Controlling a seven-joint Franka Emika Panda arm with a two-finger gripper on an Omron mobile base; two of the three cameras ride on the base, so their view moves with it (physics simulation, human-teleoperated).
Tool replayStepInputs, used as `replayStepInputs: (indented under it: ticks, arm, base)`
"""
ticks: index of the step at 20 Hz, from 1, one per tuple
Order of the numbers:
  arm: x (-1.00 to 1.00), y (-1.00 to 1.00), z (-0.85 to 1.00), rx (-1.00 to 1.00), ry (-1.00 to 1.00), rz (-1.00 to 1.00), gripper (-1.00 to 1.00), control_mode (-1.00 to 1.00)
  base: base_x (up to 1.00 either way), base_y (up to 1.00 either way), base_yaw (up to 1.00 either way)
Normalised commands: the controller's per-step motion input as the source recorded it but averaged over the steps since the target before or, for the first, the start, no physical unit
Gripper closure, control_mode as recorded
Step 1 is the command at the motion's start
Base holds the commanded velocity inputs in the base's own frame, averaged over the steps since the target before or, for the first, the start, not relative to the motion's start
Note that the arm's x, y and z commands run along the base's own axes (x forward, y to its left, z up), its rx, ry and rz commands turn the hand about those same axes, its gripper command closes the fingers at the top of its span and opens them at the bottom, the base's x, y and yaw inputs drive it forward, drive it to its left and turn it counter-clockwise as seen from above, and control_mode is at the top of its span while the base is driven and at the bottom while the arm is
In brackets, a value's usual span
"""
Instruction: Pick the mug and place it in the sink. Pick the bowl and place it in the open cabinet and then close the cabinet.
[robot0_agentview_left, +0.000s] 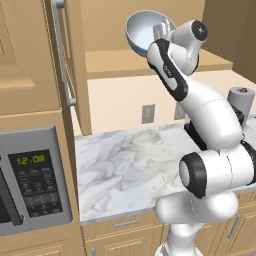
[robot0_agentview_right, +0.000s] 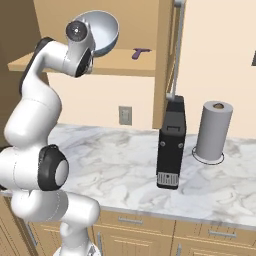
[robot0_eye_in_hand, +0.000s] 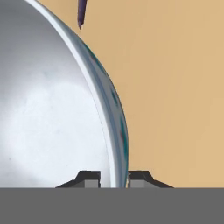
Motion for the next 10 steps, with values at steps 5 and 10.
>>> replayStepInputs:
  ticks: [5,10]
  arm:
    - [0.47,0.0,-0.07,0.0,0.0,0.0,1.0,-1.0]
    - [0.48,0.06,-0.18,0.0,0.0,0.0,-1.0,-1.0]
  base:
    - [0.0,0.0,0.0]
    - [0.0,0.0,0.0]
